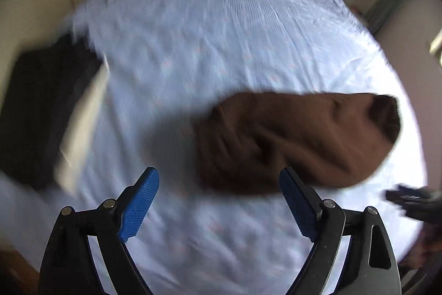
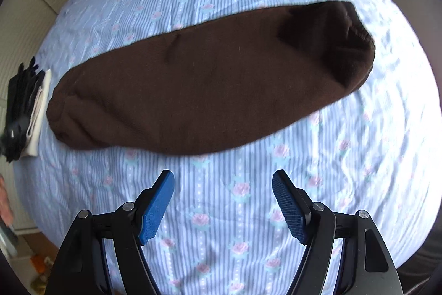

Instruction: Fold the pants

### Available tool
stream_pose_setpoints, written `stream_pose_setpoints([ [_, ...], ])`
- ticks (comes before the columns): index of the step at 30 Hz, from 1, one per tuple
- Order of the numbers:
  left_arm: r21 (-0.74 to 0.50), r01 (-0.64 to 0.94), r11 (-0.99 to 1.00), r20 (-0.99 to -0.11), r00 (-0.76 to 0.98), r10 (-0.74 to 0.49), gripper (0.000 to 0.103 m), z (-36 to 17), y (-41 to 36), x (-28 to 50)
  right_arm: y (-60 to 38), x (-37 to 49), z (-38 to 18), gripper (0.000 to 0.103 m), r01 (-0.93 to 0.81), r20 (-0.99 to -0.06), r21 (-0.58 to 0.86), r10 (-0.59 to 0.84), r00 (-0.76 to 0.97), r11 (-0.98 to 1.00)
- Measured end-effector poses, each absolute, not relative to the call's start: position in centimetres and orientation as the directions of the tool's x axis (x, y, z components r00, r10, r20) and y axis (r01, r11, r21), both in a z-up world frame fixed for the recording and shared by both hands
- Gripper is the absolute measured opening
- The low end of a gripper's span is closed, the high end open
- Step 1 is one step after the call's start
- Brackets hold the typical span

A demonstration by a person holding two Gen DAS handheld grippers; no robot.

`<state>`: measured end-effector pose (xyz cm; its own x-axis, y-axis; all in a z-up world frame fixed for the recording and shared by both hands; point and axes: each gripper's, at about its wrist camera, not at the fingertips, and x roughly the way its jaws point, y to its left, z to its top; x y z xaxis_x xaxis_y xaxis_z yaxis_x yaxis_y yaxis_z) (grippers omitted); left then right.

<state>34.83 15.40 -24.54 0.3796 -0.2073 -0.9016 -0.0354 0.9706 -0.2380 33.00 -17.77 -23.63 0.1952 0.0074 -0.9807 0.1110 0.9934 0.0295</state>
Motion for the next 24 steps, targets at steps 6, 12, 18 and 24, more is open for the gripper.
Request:
stream_pose_setpoints([
  [6, -0.518, -0.36, 0.776, -0.845, 0.359, -0.397, 0.082, -31.9, 15.7, 33.4, -18.2, 31.5, -25.4, 0.074, 0.109, -0.989, -0.002, -0.018, 0.149, 0.994],
  [12, -0.616, -0.444, 0.651, -0.784, 0.426, -0.451, 0.079, -34.1, 15.1, 35.1, -16.5, 31.5, -25.9, 0.074, 0.039, -0.987, -0.023, -0.029, 0.16, 0.999],
  [18, -0.616, -0.539, 0.575, -0.787, 0.378, -0.488, 0.031, -35.6, 15.7, 36.2, -14.9, 32.2, -26.7, 0.074, 0.017, -0.99, 0.001, -0.001, 0.14, 1.0],
  [24, -0.468, -0.437, 0.768, -0.868, 0.392, -0.306, 0.025, -27.5, 15.7, 37.3, -14.8, 32.6, -25.7, 0.074, -0.014, -0.979, 0.09, 0.091, 0.182, 0.996],
])
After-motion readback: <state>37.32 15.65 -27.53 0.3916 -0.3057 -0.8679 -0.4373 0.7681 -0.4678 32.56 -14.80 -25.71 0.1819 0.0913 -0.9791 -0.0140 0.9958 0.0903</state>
